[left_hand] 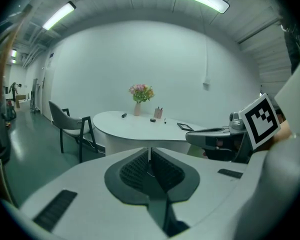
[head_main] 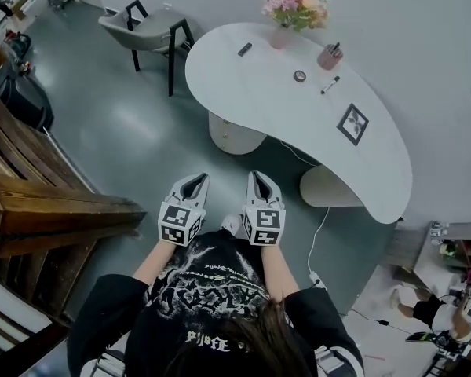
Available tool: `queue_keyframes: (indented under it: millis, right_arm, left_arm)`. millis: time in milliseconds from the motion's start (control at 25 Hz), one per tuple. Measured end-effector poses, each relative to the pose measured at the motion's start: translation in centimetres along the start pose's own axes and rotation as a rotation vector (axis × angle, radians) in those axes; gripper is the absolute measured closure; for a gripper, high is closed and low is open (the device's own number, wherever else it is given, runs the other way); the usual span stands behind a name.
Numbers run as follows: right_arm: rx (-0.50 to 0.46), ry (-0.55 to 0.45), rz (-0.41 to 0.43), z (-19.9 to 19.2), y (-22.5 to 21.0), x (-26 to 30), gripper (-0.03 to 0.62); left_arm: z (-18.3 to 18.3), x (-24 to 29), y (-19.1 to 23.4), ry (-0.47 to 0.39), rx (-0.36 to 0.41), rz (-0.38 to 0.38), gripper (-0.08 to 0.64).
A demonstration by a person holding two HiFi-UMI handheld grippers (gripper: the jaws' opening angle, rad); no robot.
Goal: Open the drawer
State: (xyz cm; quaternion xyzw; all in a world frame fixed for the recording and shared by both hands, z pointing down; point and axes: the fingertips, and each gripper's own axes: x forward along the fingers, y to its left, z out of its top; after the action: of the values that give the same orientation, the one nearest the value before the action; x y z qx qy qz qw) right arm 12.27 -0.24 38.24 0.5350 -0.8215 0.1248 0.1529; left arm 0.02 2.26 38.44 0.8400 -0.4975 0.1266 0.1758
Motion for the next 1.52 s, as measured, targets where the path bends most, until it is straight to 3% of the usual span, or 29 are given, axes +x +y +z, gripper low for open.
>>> queue_keyframes:
  millis: [200, 440, 560, 680, 840, 880, 1040, 1520]
  right_arm:
    - [-0.011, -0.015, 0.016, 1.3, -4.5, 1.9, 0.568]
    - [-0.022, 0.01, 0.035, 0.8, -7.1, 3.4, 0.568]
    - [-0.017, 0.018, 0.037, 0.6, -7.7, 3.8, 0.568]
    - [-0.004, 0.02, 0.027, 0.8, -7.9, 4.4, 0.568]
    - [0.005, 0.025, 0.014, 1.6, -7.5, 5.4, 0.568]
    - [0.007, 0.025, 0.012, 1.9, -7.4, 5.8, 0.568]
    - [0.021, 0.014, -0.01, 3.1, -7.2, 7.2, 0.568]
    - [0.052, 0.037, -0.045, 2.4, -4.5, 9.7, 0.568]
  left_arm:
    - [2.1, 4.3, -1.1, -0.031, -0.002, 0.024, 0.529]
    - [0.8, 7.7, -1.6, 0.062, -0.008, 0.036, 0.529]
    - [1.4, 8.7, -1.4, 0.048, -0.04, 0.036, 0.529]
    - [2.5, 9.1, -0.9, 0.023, -0.035, 0.032, 0.529]
    - [3.2, 9.2, 0.3, 0.03, 0.093, 0.071, 0.529]
    - [3.4, 9.3, 0.6, 0.031, 0.096, 0.067, 0.529]
    - [4.3, 10.1, 1.7, 0.019, 0.038, 0.027, 0.528]
    - [3.8, 10.6, 4.8, 0.032, 0.007, -0.023, 0.529]
